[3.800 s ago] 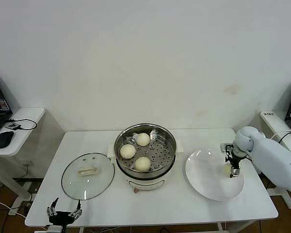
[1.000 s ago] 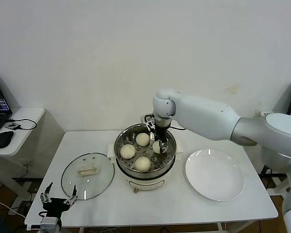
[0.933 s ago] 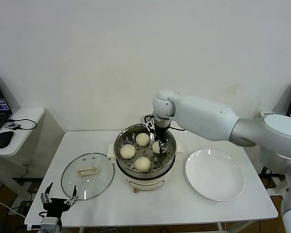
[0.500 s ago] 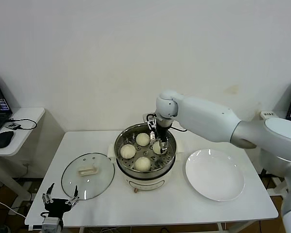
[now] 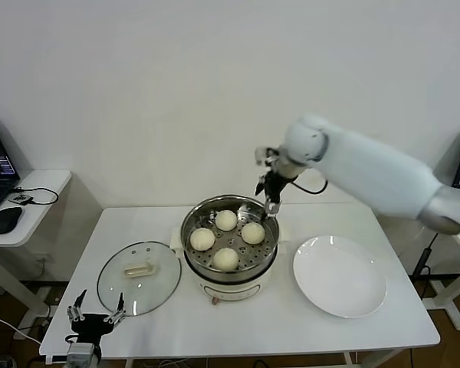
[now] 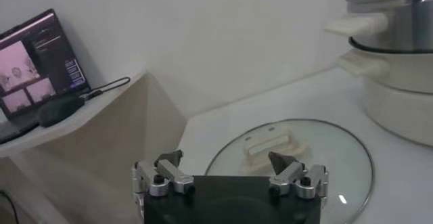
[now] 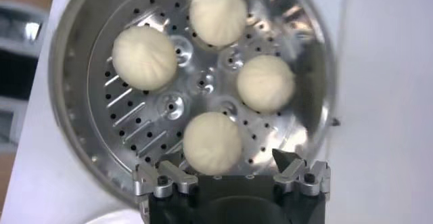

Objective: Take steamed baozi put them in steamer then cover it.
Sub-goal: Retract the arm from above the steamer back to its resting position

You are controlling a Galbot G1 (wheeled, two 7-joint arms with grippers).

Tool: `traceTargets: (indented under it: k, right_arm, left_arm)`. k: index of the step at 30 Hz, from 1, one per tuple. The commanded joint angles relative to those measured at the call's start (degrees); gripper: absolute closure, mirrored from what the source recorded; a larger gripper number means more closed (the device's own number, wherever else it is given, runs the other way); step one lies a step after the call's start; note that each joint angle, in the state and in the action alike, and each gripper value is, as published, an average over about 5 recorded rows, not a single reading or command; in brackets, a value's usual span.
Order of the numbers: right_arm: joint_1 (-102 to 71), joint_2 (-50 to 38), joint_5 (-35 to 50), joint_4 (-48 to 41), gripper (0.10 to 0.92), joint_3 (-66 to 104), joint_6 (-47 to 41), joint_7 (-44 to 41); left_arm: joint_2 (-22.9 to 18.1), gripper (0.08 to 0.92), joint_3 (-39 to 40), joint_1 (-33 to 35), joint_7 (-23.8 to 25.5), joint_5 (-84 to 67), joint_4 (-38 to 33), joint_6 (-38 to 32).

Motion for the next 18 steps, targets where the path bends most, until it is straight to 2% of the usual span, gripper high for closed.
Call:
traceTargets:
  k: [1, 6, 8, 11, 14, 18]
  right_arm:
    - [-11.44, -17.37, 18.33, 11.20, 0.203, 21.71, 5.51, 31.05]
    - [-29.86, -23.76, 21.34, 21.20, 0.203, 40.46, 3.82, 43.19]
    - [-37.77, -25.86, 22.69, 24.51, 0.203, 46.96, 5.23, 48.65]
    - [-50.56, -27.21, 21.72, 27.65, 0.203, 57.33, 9.27, 52.49]
    - [-65.49, -25.03, 20.24, 30.85, 0.203, 70.68, 11.37, 53.57]
    - [-81.18, -17.77, 19.78, 34.97, 0.203, 83.45, 12.05, 54.52]
  left_arm:
    - [0.09, 0.177, 0.86, -1.03, -0.89, -5.20, -0.02, -1.03]
    - [0.56, 0.177, 1.73, -2.20, -3.16, -7.82, 0.60, -4.14]
    - [0.72, 0.177, 2.15, -2.23, -4.25, -8.40, 0.57, -4.94]
    - [0.77, 0.177, 2.46, -2.07, -4.06, -7.86, 0.24, -6.59]
    - [0.79, 0.177, 2.22, -2.44, -3.24, -7.13, 0.07, -7.66]
    - [1.27, 0.177, 1.48, -3.15, -1.98, -5.13, 0.20, -7.50]
